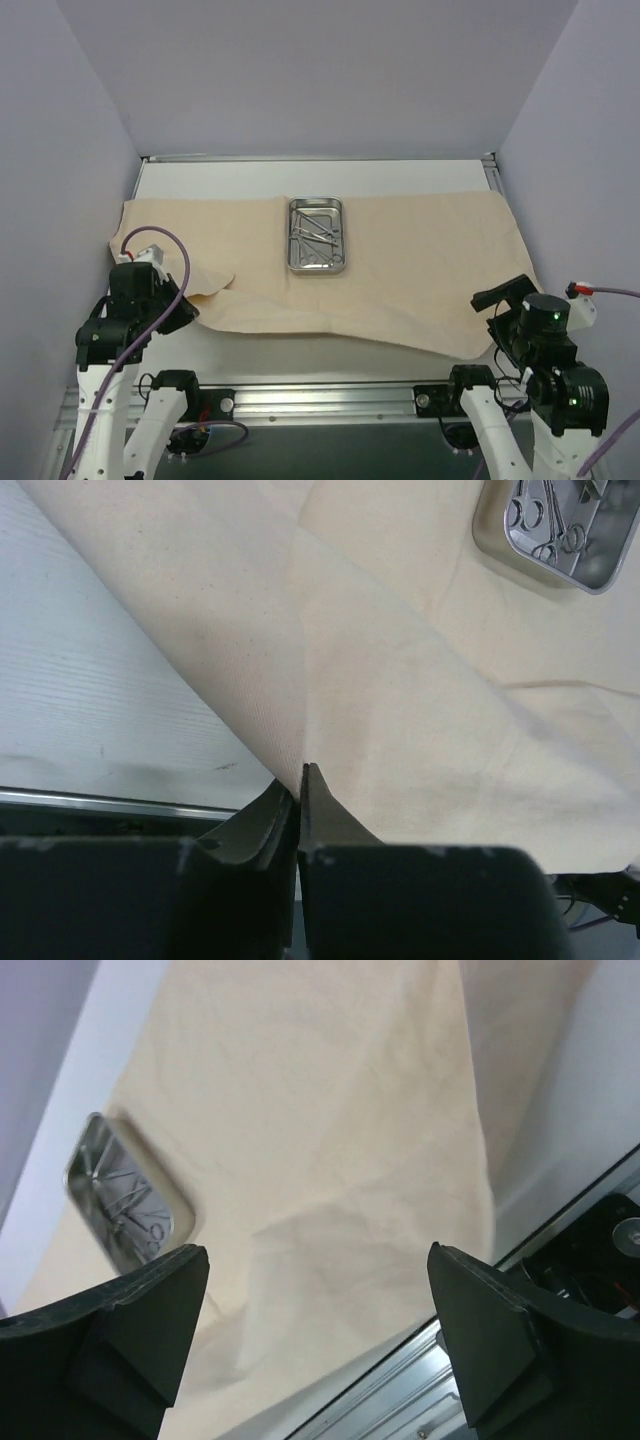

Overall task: Open and lay out the surgical kit
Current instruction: Open the surgical kit at the center of the board.

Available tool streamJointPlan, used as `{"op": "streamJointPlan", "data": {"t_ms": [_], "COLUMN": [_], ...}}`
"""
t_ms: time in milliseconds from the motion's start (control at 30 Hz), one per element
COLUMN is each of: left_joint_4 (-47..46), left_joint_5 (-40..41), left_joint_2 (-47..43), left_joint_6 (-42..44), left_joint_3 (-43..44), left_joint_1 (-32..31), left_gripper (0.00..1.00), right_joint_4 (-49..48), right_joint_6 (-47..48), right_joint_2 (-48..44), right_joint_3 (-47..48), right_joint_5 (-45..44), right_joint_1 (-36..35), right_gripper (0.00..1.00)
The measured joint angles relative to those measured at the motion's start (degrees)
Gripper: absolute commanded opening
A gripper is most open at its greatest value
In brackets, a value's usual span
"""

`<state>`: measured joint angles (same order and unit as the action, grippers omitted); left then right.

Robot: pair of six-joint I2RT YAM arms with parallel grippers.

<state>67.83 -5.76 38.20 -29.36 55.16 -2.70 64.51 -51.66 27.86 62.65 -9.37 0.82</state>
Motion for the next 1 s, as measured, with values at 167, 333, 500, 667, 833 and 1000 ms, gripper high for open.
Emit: {"op": "streamJointPlan", "data": {"t_ms": [167,333,500,667,833,1000], "left_joint_4": [1.3,2.3,3.6,5.8,8.9,9.9], "left_joint_5": [1.5,2.2,4.1,6.4,6.8,6.6], "left_joint_2": [-2.0,-1.4,-0.3,-0.4,-2.1,2.8], "left_joint_6": [-0.2,-0.4,-1.6,-4.2,-6.6,-7.4], "left_joint_3": [0.4,0.4,0.4,-0.1,-0.5,4.4], "left_joint_1": [0.0,0.0,0.1,0.2,0.2,0.2], "left_gripper": [0.14,0.14,0.17,0.13,0.17,0.43], "right_joint_4": [1.0,-5.0,-17.1,-24.5,-29.4,-32.7], "right_joint_6": [2.6,9.0,15.0,17.6,17.9,18.4], "right_joint_2": [-1.6,7.2,22.6,31.9,37.7,51.5], "right_joint_3": [6.7,7.3,7.2,7.2,8.1,13.2], "right_joint_5": [2.3,5.9,10.2,9.1,6.1,6.3], "right_joint_1": [0.0,0.8,0.7,-0.1,-7.9,-17.7], "right_gripper": [1.0,0.99,0.95,0.92,0.93,0.98]}}
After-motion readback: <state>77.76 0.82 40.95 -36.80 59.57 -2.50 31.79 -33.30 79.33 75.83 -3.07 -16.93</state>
